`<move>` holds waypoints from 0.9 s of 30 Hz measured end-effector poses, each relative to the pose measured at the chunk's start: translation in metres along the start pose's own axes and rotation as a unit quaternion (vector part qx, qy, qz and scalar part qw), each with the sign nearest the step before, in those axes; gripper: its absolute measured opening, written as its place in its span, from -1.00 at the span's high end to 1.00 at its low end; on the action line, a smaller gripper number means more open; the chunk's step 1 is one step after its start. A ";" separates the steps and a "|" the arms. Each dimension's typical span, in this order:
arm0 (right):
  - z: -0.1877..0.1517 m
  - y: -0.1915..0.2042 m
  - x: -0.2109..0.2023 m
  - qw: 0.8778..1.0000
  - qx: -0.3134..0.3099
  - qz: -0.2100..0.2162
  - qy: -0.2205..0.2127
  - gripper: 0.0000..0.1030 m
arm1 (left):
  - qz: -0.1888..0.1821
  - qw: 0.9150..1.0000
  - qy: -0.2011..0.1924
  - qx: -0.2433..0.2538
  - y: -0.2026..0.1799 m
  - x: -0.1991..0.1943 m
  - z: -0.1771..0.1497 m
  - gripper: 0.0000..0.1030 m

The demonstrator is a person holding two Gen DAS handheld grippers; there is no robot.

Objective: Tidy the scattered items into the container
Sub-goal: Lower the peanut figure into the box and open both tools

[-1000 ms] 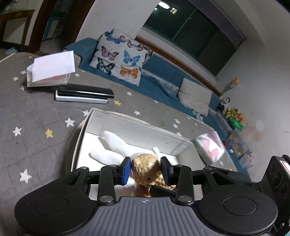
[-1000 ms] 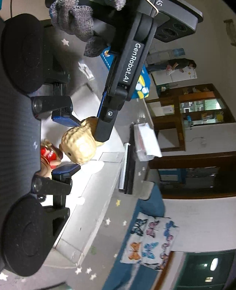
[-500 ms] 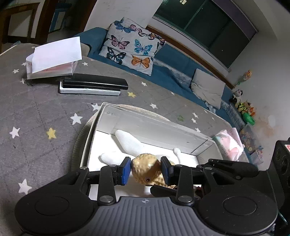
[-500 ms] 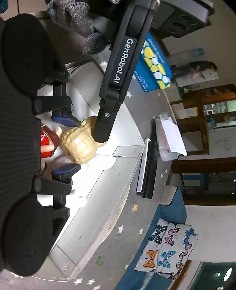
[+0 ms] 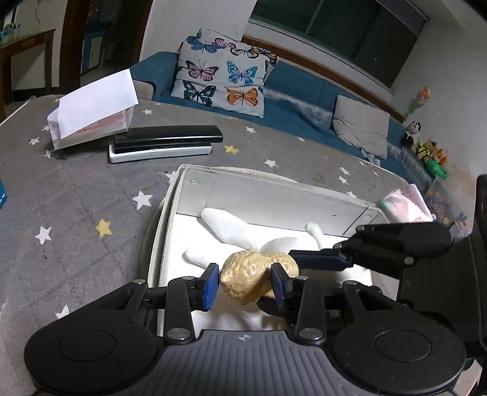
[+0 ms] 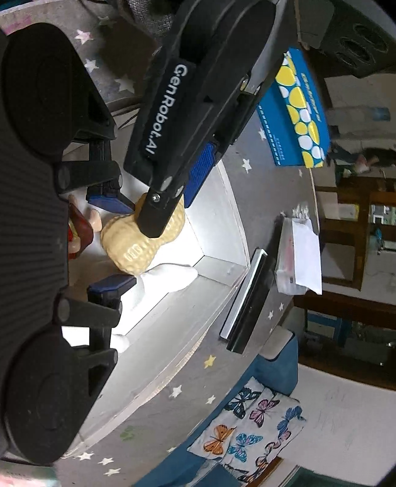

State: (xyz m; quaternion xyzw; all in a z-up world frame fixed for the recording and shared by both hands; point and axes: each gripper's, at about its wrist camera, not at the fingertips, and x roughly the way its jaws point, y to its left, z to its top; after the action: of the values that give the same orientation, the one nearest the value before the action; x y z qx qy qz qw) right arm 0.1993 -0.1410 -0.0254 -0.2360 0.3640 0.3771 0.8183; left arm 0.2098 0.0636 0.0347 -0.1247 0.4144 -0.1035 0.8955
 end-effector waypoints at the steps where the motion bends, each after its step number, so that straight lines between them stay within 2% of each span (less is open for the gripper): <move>1: 0.001 0.000 0.001 1.000 -0.004 0.000 0.002 0.13 | -0.001 1.000 0.001 -0.003 0.002 0.000 0.000 0.22; 10: 0.008 0.006 0.008 0.998 -0.055 0.001 0.023 0.14 | 0.008 1.000 0.016 0.015 0.002 0.003 -0.001 0.25; 27: 0.004 0.005 0.000 0.999 -0.034 0.006 0.007 0.14 | 0.002 1.000 0.013 0.000 0.005 -0.003 -0.005 0.25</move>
State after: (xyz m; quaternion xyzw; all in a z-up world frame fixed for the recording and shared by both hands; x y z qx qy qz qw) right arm 0.1967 -0.1357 -0.0233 -0.2643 0.3577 0.3924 0.8051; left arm 0.2049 0.0682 0.0322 -0.1224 0.4261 -0.1035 0.8904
